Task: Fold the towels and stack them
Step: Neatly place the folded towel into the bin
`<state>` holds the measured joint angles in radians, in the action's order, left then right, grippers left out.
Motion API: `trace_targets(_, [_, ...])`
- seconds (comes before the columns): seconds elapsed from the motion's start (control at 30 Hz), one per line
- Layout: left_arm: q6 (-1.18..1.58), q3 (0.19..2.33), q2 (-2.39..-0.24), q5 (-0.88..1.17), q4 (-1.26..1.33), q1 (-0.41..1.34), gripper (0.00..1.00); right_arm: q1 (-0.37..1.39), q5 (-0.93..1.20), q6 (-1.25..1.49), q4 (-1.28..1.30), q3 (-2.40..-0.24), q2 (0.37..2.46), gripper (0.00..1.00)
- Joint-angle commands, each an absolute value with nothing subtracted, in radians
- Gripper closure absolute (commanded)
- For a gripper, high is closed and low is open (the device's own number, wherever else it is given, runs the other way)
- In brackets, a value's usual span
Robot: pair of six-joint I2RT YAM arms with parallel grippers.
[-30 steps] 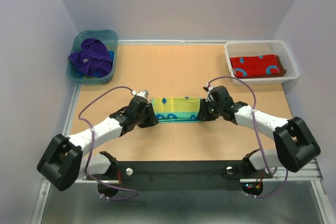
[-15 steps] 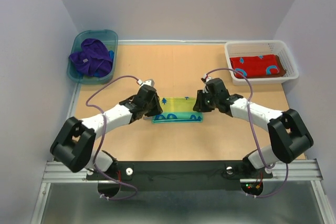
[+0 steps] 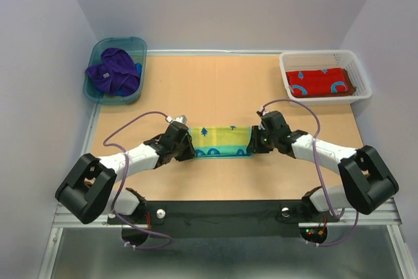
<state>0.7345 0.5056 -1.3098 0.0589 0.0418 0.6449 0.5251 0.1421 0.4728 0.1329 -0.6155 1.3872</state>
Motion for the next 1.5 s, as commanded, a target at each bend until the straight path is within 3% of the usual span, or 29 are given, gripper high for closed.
trace_targets(0.0, [0.723, 0.498, -1.235, 0.049, -0.06, 0.649, 0.74, 0.528, 0.127, 0.477, 0.149, -0.636, 1.298, 0.7])
trace_targets(0.03, [0.723, 0.517, -1.214, 0.045, -0.072, 0.649, 0.66, 0.528, 0.132, 0.477, 0.153, -0.65, 1.263, 0.7])
trace_targets(0.17, [0.73, 0.577, -1.105, -0.009, -0.097, 0.649, 0.52, 0.528, 0.124, 0.512, 0.138, -0.725, 1.238, 0.67])
trace_targets(0.37, [0.759, 0.652, -1.135, -0.086, 0.095, 0.647, 0.39, 0.529, 0.159, 0.633, -0.179, -0.753, 1.313, 0.41])
trace_targets(0.57, [0.801, 0.657, -1.32, -0.061, 0.437, 0.647, 0.4, 0.529, 0.167, 0.747, -0.546, -0.69, 1.469, 0.37])
trace_targets(0.8, [0.836, 0.62, -1.532, -0.094, 0.606, 0.615, 0.52, 0.52, 0.046, 0.778, -0.728, -0.571, 1.616, 0.37])
trace_targets(1.07, [0.963, 0.483, -1.692, -0.078, 0.707, 0.554, 0.56, 0.486, -0.118, 0.911, -0.933, -0.359, 1.697, 0.39])
trace_targets(1.27, [0.933, 0.462, -1.657, -0.074, 0.706, 0.5, 0.56, 0.463, -0.216, 0.852, -0.925, -0.264, 1.487, 0.39])
trace_targets(1.43, [0.78, 0.592, -1.536, -0.11, 0.501, 0.52, 0.47, 0.449, -0.265, 0.701, -0.579, -0.379, 1.301, 0.36])
trace_targets(1.47, [0.711, 0.642, -1.499, -0.144, 0.429, 0.543, 0.43, 0.443, -0.281, 0.652, -0.467, -0.394, 1.251, 0.32])
